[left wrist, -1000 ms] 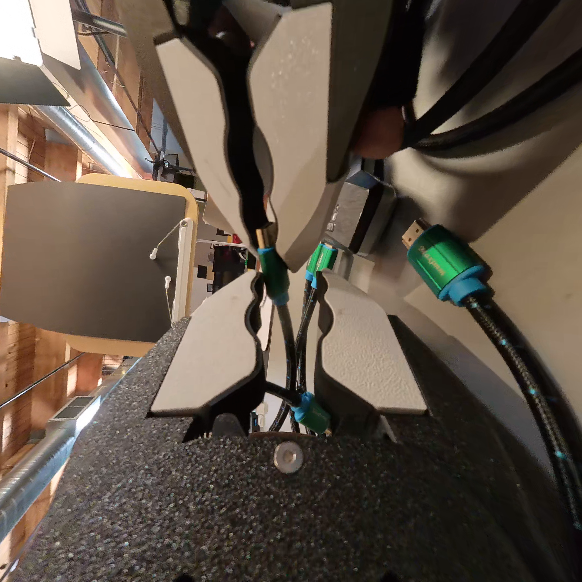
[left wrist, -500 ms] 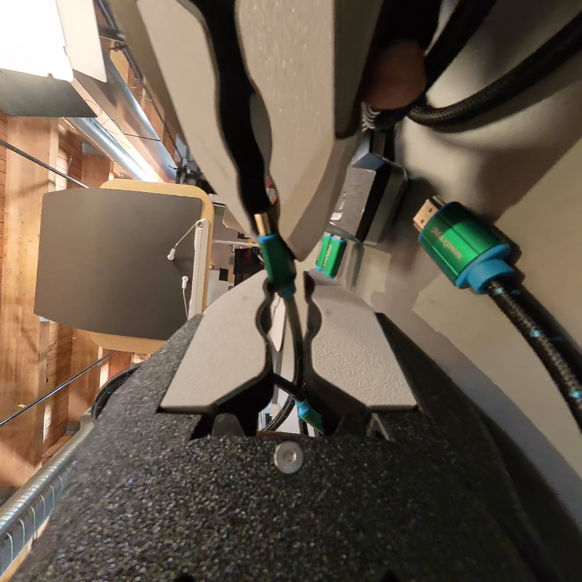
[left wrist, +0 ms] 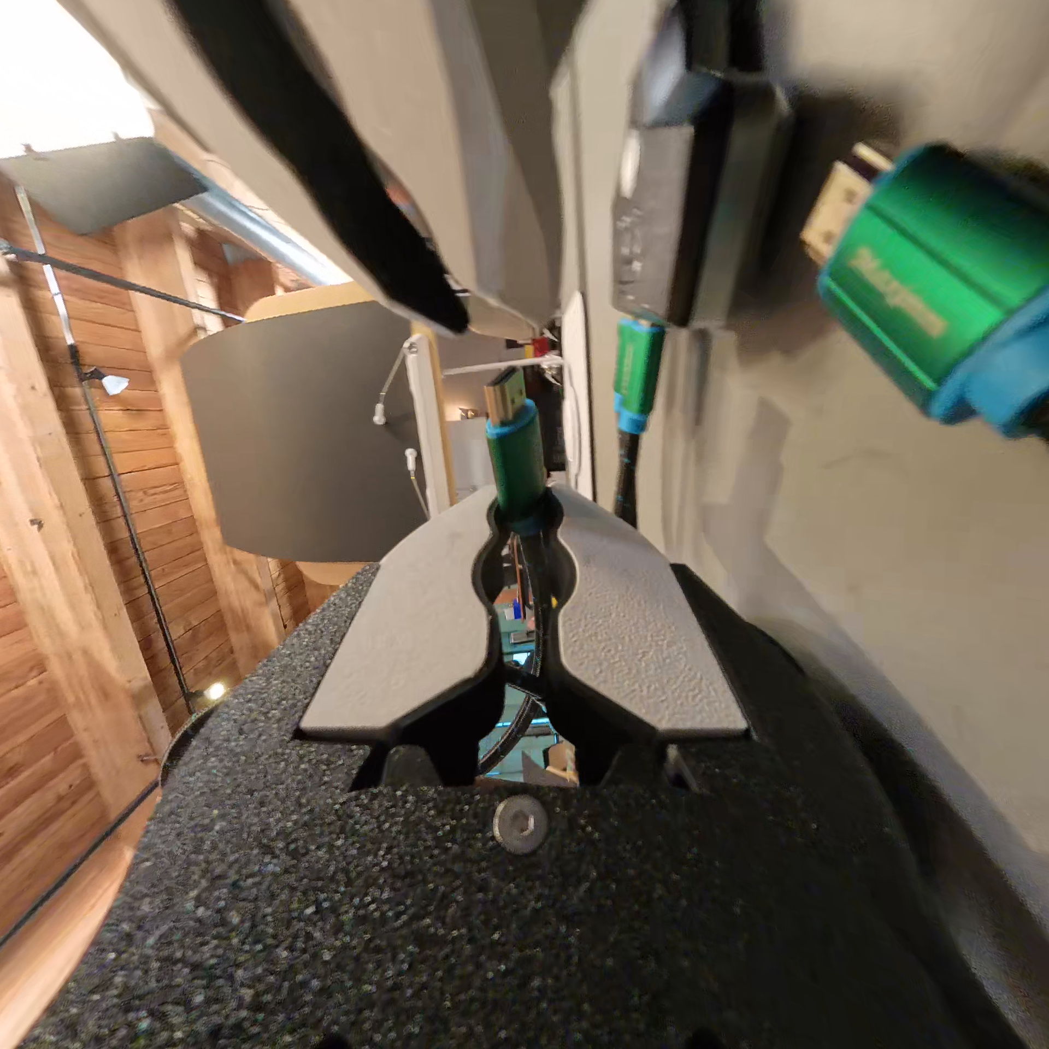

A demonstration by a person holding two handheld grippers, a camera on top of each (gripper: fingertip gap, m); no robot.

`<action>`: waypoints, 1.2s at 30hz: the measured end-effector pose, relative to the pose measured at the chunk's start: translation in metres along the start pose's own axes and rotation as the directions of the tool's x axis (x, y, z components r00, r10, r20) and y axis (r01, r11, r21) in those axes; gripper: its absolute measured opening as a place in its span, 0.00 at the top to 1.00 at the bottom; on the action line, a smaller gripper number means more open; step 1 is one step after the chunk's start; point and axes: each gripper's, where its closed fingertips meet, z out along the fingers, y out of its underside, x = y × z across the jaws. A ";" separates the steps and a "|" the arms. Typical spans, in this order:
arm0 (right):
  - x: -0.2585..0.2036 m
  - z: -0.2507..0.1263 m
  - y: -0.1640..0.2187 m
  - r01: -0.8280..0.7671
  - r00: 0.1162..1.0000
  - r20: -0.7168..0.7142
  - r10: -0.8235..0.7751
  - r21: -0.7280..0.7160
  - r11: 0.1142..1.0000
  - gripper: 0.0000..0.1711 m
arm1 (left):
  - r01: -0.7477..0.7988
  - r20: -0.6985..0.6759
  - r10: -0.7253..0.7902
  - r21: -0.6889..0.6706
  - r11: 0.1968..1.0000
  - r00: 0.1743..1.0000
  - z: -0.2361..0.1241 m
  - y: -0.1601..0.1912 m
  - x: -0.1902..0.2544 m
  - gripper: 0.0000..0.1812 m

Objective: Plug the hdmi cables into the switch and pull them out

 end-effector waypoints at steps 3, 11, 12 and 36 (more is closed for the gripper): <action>0.003 -0.002 0.019 -0.126 0.990 0.048 0.131 -0.106 0.986 0.82 | -0.074 -0.051 0.073 -0.021 0.997 0.996 0.003 0.002 0.013 0.94; 0.002 -0.005 0.027 -0.518 0.819 0.162 0.551 -0.205 0.830 0.71 | -0.145 -0.081 0.139 -0.074 0.987 0.987 0.011 0.002 0.019 0.94; -0.004 -0.003 0.030 -0.515 0.811 0.167 0.561 -0.250 0.820 0.68 | -0.156 -0.090 0.149 -0.077 0.985 0.985 0.012 0.001 0.019 0.94; -0.013 0.016 0.000 0.007 1.000 0.026 -0.004 -0.115 0.993 0.88 | -0.082 -0.048 0.081 -0.007 0.997 0.996 0.005 -0.008 0.011 0.94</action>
